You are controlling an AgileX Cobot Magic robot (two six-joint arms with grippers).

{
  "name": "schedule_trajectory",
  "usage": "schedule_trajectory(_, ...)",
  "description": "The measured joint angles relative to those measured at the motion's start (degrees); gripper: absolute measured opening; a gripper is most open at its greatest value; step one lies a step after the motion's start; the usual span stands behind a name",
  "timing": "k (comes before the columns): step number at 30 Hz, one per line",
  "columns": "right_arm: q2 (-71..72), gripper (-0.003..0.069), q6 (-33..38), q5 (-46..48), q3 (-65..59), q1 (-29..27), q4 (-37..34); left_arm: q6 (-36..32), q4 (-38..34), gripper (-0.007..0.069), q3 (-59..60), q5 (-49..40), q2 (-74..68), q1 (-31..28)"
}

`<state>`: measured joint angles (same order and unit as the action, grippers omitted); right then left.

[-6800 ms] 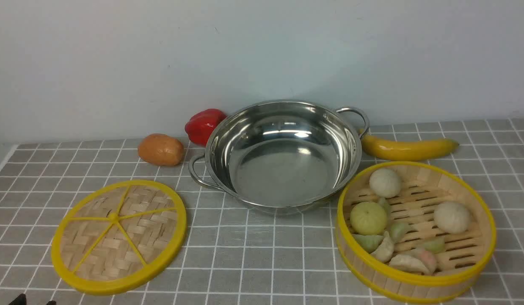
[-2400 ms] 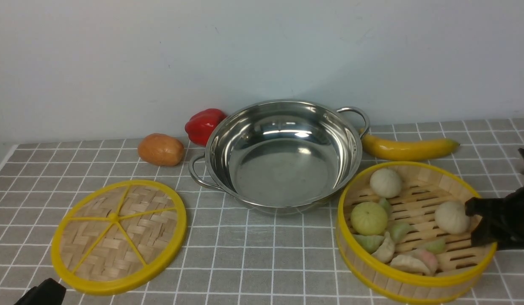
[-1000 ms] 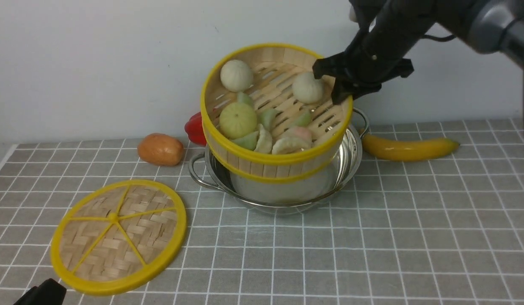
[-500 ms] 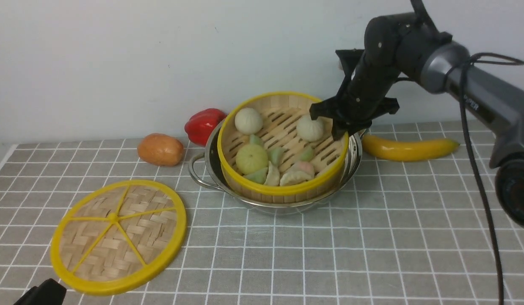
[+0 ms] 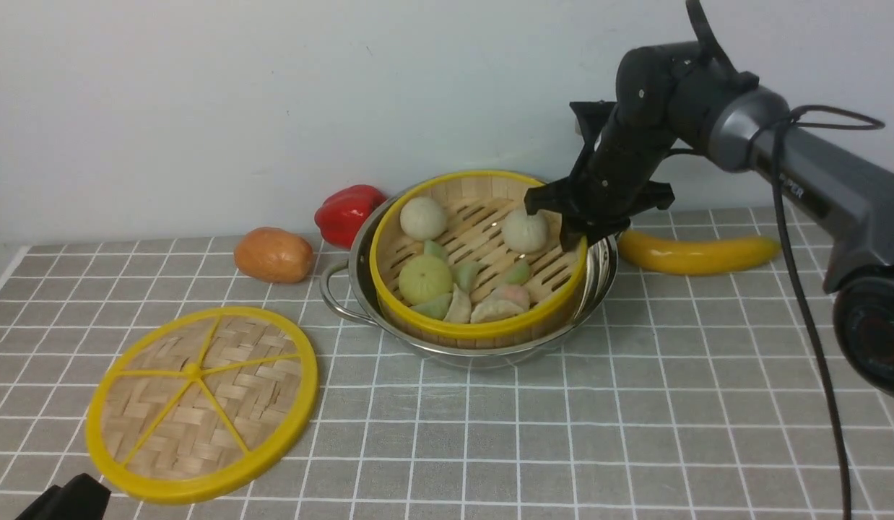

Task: Place the steamer in the pot on the grey tablecloth, and put the lid on the steamer.
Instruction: 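Place the bamboo steamer basket of food into the steel pot with the right gripper, then grasp the bamboo steamer lid lying on the table by its centre knob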

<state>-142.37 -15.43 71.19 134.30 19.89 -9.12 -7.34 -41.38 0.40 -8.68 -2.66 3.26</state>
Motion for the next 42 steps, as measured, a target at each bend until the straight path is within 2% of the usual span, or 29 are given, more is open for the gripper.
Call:
schedule_trajectory(5, 0.0, 0.0366, -0.12, -0.13, 0.08, 0.0, -1.34, -0.43, 0.0, 0.0243, 0.0, 0.98, 0.0, 0.0)
schedule_trajectory(6, 0.0, 0.0373, -0.12, -0.13, 0.08, 0.0, -1.45, -0.43, 0.0, 0.0243, 0.0, 0.98, 0.0, 0.0)
schedule_trajectory(7, 0.0, 0.0426, -0.14, -0.28, 0.1, 0.0, -1.6, -0.43, 0.0, 0.0243, 0.0, 0.98, 0.0, 0.0)
schedule_trajectory(8, 0.0, 0.0432, -0.14, -0.28, 0.1, 0.0, -1.6, -0.51, 0.06, 0.0243, 0.0, 0.98, 0.0, 0.0)
schedule_trajectory(11, 0.2, 0.052, -0.25, -0.52, 0.1, 0.0, -1.48, -2.04, 2.46, 0.0243, -1.33, 0.78, 0.0, 0.0)
schedule_trajectory(14, 1.48, 0.0554, -0.22, -0.52, 0.1, 0.0, -1.13, -2.43, 6.61, 0.0243, -5.84, -0.21, -0.56, 0.0)
schedule_trajectory(20, 6.39, 0.057, 0.09, -0.52, 0.1, -0.57, -0.96, -2.52, 15.26, 0.0243, -15.44, -7.1, -6.96, 0.0)
schedule_trajectory(23, 12.41, 0.0571, 1.84, -0.42, 0.1, -1.6, -0.35, -0.27, 23.89, 0.0243, -25.0, -13.68, -16.08, 0.0)
schedule_trajectory(24, 12.79, 0.0571, 1.98, -0.42, 0.1, -1.61, -0.29, 0.03, 24.35, 0.0243, -25.0, -14.09, -16.63, 0.0)
schedule_trajectory(29, 25.67, 0.0571, 6.76, -0.54, 0.14, -1.97, 0.68, 13.74, 38.6, 0.0243, -38.98, -29.02, -35.32, 0.0)
schedule_trajectory(31, 28.27, 0.0571, 7.41, -0.61, 0.07, -1.97, 0.87, 16.25, 41.38, 0.0243, -41.69, -33.15, -39.19, 0.0)
schedule_trajectory(32, 33.2, 0.0571, 8.13, -0.83, -0.57, -1.97, 1.43, 18.86, 45.94, 0.0243, -45.54, -38.32, -46.18, 0.0)
schedule_trajectory(35, 39.04, 0.0571, 8.56, -0.96, -2.56, -1.97, 1.72, 19.86, 49.82, 0.0243, -49.54, -43.67, -54.77, 0.0)
schedule_trajectory(37, 47.75, 0.0571, 10.01, -1.04, -7.8, -1.97, 1.78, 18.81, 51.51, 0.0243, -55.15, -46.87, -64.94, 0.0)
schedule_trajectory(42, 63.63, 0.0571, 13.97, -1.03, -21.96, -1.97, 1.78, 14.73, 51.25, 0.0243, -62.76, -47.1, -78.05, 0.0)
